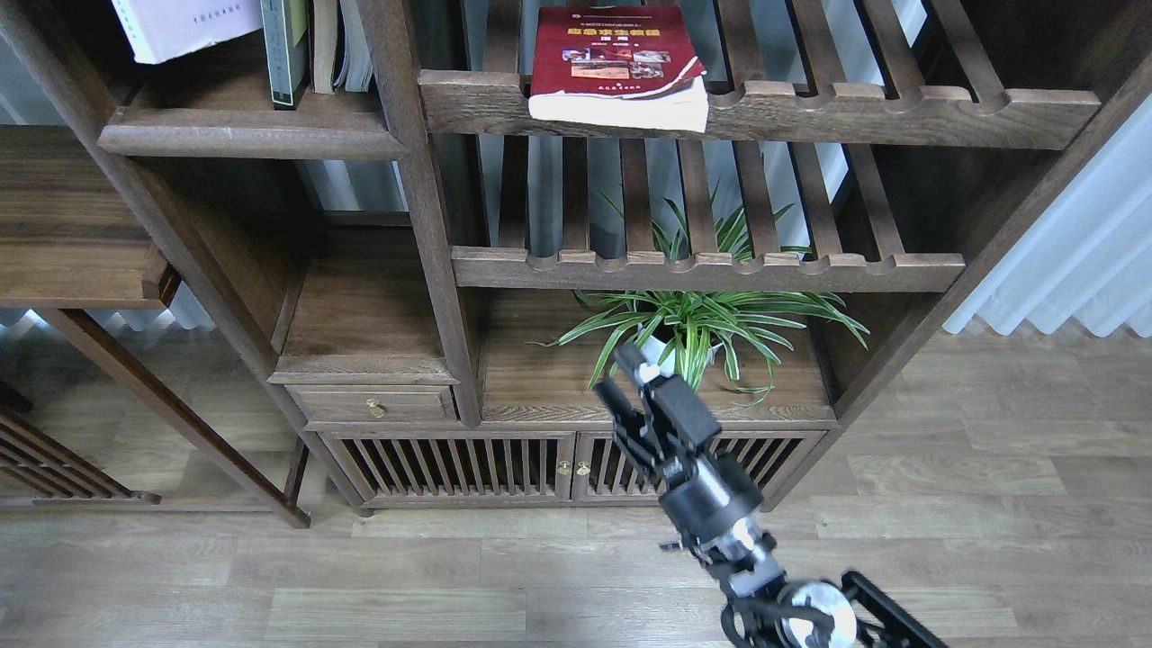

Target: Organize books on shelf

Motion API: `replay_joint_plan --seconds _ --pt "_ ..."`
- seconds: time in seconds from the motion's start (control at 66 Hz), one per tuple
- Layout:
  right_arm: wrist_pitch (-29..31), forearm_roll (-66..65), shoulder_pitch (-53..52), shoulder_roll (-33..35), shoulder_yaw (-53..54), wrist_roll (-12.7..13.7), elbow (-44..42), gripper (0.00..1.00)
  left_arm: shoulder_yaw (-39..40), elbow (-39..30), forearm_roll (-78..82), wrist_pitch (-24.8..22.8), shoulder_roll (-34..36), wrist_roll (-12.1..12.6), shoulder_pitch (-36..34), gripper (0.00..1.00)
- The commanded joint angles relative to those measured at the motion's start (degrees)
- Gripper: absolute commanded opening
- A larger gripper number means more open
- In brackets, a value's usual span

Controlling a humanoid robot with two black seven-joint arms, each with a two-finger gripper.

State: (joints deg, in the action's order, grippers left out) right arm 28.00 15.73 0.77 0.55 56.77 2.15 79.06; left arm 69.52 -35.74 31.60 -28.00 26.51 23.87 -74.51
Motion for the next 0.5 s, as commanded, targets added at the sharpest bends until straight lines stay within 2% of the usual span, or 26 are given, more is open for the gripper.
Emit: replay_joint_plan --seconds 0.0,0.106,0.303,0.394,0.424,0.485 --pt "0.00 0.09 -1.21 -0.55 0.27 -0.04 0.65 0.88 -0.17 0.06 -0.14 0.00 -1.02 -3.74 -0.02 0.04" --pt "0.00 0.09 -1.73 -0.55 1.14 -0.04 0.83 0.88 -0.17 0.06 -1.02 0.00 -1.20 -6.02 0.24 0.04" --pt "0.00 0.88 -2.00 -0.46 1.76 -0.04 0.83 0.88 -0.87 -0.03 -3.83 0.00 -1.72 -5.50 0.24 0.07" --pt "0.00 1.23 -2.00 -0.12 1.85 -0.04 1.01 0.88 -1.31 -0.55 -4.00 0.00 -2.34 -5.33 0.16 0.18" --pt "0.00 1.32 -2.00 -0.03 1.94 -0.04 1.09 0.88 -1.31 -0.55 -4.27 0.00 -2.34 -5.32 0.07 0.17" --pt "0.00 1.58 -2.00 0.06 2.46 -0.04 1.27 0.88 -1.31 -0.73 -6.80 0.00 -2.34 -5.32 -0.02 0.04"
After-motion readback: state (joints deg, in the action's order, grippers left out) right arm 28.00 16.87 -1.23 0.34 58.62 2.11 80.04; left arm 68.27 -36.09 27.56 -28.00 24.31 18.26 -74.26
